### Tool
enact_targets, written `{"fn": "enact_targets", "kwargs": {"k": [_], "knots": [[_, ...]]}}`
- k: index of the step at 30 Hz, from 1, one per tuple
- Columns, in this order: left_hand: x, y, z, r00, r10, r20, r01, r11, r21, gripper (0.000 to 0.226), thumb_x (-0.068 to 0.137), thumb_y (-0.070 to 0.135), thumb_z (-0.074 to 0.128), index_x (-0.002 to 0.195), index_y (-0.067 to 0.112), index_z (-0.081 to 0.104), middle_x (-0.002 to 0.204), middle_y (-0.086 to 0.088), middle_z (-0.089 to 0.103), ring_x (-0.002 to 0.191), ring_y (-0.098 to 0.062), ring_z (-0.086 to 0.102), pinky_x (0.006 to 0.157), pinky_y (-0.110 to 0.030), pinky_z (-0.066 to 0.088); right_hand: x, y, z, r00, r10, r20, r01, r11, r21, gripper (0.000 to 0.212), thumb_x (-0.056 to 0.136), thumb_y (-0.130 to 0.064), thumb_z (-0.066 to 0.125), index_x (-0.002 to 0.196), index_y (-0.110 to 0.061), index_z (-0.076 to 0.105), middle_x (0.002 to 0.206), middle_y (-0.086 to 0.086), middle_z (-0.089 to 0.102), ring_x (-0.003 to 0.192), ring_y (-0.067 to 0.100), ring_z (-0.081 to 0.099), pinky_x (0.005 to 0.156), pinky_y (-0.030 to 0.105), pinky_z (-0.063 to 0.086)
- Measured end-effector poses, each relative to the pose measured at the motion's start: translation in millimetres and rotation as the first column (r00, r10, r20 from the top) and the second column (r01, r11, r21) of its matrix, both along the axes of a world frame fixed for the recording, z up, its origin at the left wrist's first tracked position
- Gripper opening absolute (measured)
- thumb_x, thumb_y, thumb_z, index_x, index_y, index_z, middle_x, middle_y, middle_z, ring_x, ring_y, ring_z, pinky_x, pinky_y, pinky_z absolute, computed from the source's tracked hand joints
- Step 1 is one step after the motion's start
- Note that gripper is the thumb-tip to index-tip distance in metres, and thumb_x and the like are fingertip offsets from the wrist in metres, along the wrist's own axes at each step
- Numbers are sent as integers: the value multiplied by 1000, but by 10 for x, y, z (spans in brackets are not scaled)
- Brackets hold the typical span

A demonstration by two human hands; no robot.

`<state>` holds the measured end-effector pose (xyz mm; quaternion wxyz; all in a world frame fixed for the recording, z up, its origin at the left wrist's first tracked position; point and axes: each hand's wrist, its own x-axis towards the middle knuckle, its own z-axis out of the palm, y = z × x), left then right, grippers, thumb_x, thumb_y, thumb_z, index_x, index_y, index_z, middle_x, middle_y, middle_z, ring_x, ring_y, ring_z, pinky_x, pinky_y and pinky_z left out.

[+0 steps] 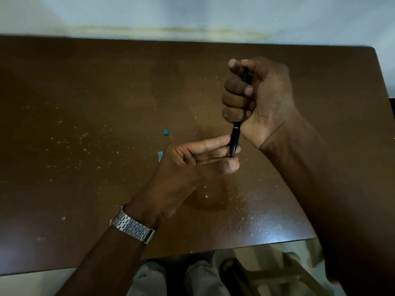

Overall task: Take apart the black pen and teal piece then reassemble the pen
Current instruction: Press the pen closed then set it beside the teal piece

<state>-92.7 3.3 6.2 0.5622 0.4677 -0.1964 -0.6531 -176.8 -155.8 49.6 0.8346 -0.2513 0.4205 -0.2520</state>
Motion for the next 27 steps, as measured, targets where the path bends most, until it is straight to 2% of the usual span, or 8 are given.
{"fn": "enact_targets", "kwargs": {"k": [2, 5, 8, 11, 14, 20, 23, 27], "knots": [[17, -9, 12, 999, 7, 47, -8, 999, 33, 31, 71, 23, 80, 101, 28, 83, 104, 0, 83, 99, -15, 79, 83, -23, 61, 2, 8, -22, 1000, 10, -10, -10, 1000, 3, 18, 100, -25, 41, 96, -17, 56, 54, -7, 26, 41, 8, 16, 39, 19, 15], [6, -28, 10, 982, 33, 185, -54, 992, 112, 23, 75, 39, 77, 95, 28, 83, 100, 0, 83, 94, -18, 80, 97, -40, 58, 18, 33, -69, 999, 37, -23, -37, 999, 10, 16, 101, -27, 43, 97, -17, 56, 54, -6, 29, 41, 8, 19, 38, 19, 17], [-27, -46, -15, 975, 64, 211, -98, 983, 155, 15, 84, 29, 78, 96, 21, 83, 95, -3, 83, 89, -18, 80, 98, -43, 57, 47, 58, -120, 997, 65, -35, -65, 998, 21, 19, 102, -29, 44, 93, -17, 57, 55, -5, 35, 40, 7, 22, 36, 18, 20], [-28, -47, -54, 979, 73, 189, -108, 978, 177, 10, 87, 22, 76, 93, 22, 84, 94, -4, 83, 87, -17, 80, 91, -33, 61, 48, 75, -184, 995, 73, -66, -73, 997, 1, 23, 103, -34, 45, 96, -16, 58, 58, -4, 44, 43, 8, 29, 37, 20, 26], [-17, -25, -96, 981, 100, 168, -130, 976, 173, 11, 85, 24, 77, 93, 23, 83, 93, -2, 84, 85, -12, 79, 75, -17, 60, 1, 100, -280, 967, 85, -238, -117, 985, -123, 32, 103, -40, 47, 107, -13, 65, 73, -1, 61, 57, 10, 50, 51, 24, 42], [-127, -23, -295, 957, 144, 251, -214, 935, 282, 17, 90, 20, 76, 105, 14, 81, 92, 2, 84, 86, -11, 80, 73, -14, 58, -172, 245, -508, 819, 146, -556, -350, 894, -281, 12, 99, -21, 61, 105, -28, 69, 111, 6, 72, 91, 9, 70, 78, 27, 59], [-224, -9, -444, 942, 139, 307, -241, 914, 325, 16, 90, 23, 77, 104, 16, 81, 90, 5, 84, 83, -8, 79, 68, -9, 55, -224, 277, -644, 810, 128, -572, -340, 898, -279, 16, 94, -15, 71, 107, -26, 70, 103, -4, 72, 88, 6, 71, 69, 20, 59], [-329, -4, -646, 924, 101, 369, -248, 893, 376, 14, 92, 26, 76, 103, 19, 81, 89, 7, 83, 80, -5, 79, 65, -10, 56, -251, 247, -807, 761, 94, -642, -343, 898, -276, 27, 83, -9, 82, 102, -22, 68, 98, 3, 75, 87, 15, 75, 69, 27, 63]]}}
